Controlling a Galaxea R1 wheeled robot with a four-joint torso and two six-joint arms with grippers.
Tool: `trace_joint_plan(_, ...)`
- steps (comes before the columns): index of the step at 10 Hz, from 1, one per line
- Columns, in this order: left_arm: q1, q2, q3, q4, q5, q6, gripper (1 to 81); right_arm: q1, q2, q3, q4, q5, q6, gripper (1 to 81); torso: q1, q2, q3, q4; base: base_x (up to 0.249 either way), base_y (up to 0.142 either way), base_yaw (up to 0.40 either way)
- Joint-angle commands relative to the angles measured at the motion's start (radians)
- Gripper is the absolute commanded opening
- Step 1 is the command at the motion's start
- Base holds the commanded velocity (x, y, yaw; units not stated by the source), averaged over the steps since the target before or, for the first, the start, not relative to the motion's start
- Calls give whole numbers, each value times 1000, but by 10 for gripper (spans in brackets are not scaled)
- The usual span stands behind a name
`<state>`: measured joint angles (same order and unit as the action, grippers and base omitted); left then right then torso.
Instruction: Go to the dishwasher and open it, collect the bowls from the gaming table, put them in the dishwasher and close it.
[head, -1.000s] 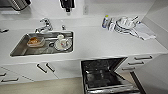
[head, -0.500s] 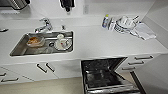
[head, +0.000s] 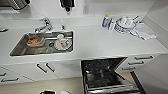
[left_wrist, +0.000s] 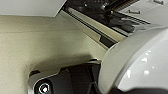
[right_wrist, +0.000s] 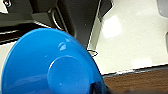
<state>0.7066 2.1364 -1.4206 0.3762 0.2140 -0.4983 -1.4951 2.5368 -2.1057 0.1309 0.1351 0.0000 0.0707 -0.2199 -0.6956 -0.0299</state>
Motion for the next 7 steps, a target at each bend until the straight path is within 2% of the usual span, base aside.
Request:
trace_joint_plan(1, -187, 7, 42, -40, 96, 0, 10, -9, -28, 1, -2, -86, 0, 10, 0, 0, 0, 0, 0, 0, 0)
trace_joint_plan(4, -294, 111, 22, -56, 174, -13, 10, -5, -28, -3, -2, -86, 0, 10, 0, 0, 0, 0, 0, 0, 0)
trace_joint_plan(7, -339, 243, -31, -56, 183, -32, 10, -3, -25, -3, -2, -86, 0, 10, 0, 1, -1, 0, 0, 0, 0)
